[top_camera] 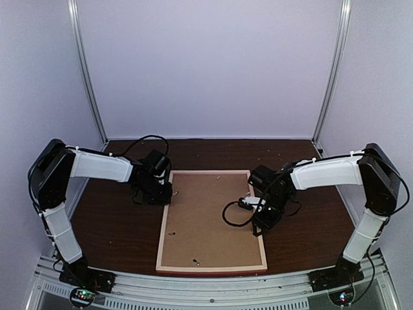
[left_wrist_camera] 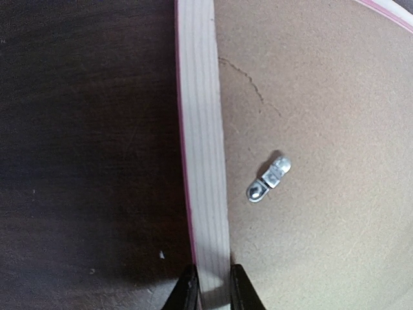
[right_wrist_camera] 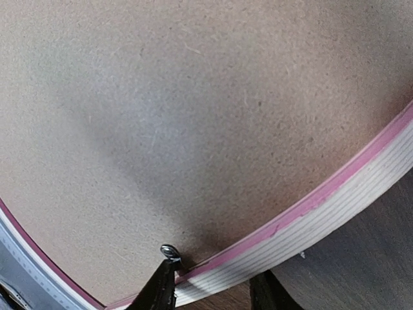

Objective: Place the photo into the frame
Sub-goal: Press the fastener onto the backboard.

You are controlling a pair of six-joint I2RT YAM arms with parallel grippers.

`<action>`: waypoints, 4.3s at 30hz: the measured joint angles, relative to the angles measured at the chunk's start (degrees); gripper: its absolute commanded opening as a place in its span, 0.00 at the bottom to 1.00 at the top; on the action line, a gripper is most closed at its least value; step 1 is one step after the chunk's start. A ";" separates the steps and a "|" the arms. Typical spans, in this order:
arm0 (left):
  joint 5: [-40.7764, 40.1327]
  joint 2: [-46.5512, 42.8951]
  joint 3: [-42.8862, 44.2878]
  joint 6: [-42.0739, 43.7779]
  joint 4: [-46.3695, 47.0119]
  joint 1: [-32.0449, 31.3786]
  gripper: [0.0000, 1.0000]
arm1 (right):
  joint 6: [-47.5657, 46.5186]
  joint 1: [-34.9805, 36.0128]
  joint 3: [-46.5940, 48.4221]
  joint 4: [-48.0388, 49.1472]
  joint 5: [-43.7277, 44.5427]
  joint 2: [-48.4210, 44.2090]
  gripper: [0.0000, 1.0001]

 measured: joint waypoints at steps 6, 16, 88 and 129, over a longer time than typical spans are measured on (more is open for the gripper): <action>0.00 0.00 0.00 0.00 -0.02 0.02 0.17 | -0.28 -0.55 0.17 0.02 -0.24 0.02 0.36; 0.00 0.00 0.00 0.00 -0.02 0.02 0.17 | -1.44 -0.66 0.28 0.72 0.17 0.11 0.49; -4.59 10.21 15.82 10.16 -9.05 -1.51 0.59 | 24.30 -7.78 2.86 7.61 9.35 2.54 0.17; -3.61 10.16 14.69 9.25 -5.81 -0.33 0.31 | 24.33 -7.80 2.84 7.74 8.94 2.58 0.17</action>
